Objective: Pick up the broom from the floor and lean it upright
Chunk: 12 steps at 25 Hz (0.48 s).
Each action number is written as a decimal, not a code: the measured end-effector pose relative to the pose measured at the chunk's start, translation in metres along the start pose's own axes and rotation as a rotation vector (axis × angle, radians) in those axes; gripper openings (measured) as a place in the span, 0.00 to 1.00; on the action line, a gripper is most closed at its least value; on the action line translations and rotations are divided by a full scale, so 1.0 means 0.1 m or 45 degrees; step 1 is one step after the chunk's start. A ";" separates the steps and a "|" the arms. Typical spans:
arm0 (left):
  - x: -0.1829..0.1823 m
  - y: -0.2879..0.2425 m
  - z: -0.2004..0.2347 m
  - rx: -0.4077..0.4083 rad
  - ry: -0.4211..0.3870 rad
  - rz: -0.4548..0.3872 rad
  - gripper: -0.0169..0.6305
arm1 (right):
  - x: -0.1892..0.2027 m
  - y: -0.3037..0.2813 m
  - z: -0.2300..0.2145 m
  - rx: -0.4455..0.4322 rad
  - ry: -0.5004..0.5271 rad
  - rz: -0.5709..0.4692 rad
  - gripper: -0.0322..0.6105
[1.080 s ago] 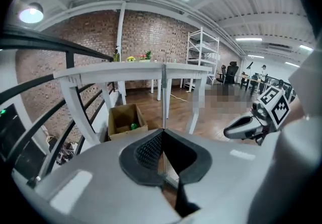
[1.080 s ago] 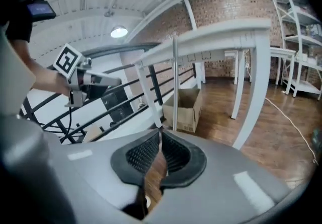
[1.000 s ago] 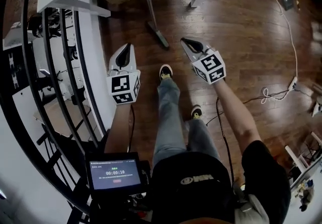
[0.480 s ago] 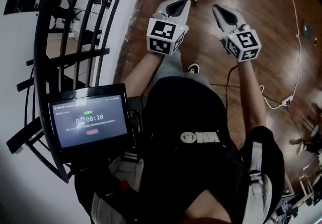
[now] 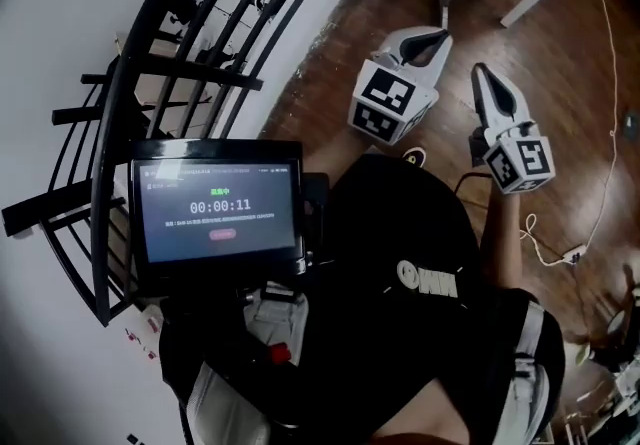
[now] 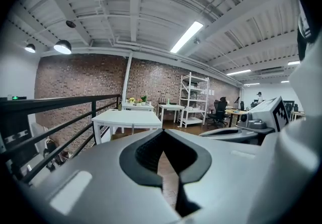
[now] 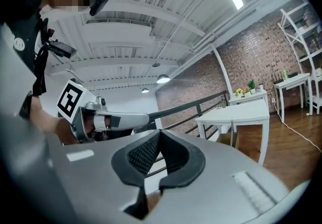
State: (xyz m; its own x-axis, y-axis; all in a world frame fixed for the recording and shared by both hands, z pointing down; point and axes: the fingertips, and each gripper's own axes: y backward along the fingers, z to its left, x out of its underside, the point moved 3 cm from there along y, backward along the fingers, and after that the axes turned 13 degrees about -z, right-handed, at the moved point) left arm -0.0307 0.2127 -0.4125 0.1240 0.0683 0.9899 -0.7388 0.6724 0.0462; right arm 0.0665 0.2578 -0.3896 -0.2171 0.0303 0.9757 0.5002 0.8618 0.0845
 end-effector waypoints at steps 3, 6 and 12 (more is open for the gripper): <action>-0.02 0.00 -0.05 0.020 -0.025 -0.004 0.05 | -0.14 -0.03 0.03 0.029 0.039 -0.025 0.05; -0.07 -0.03 -0.13 0.048 -0.036 -0.028 0.05 | -0.28 -0.03 0.06 0.041 0.071 -0.051 0.05; -0.12 -0.04 -0.27 0.113 -0.033 -0.066 0.05 | -0.35 0.00 0.13 0.033 0.096 -0.069 0.05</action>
State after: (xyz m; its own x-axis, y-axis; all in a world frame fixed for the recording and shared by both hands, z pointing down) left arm -0.0115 0.2296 -0.4280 0.1476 0.0153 0.9889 -0.7876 0.6066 0.1081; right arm 0.0636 0.2633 -0.4266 -0.1786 -0.0539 0.9824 0.4675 0.8739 0.1330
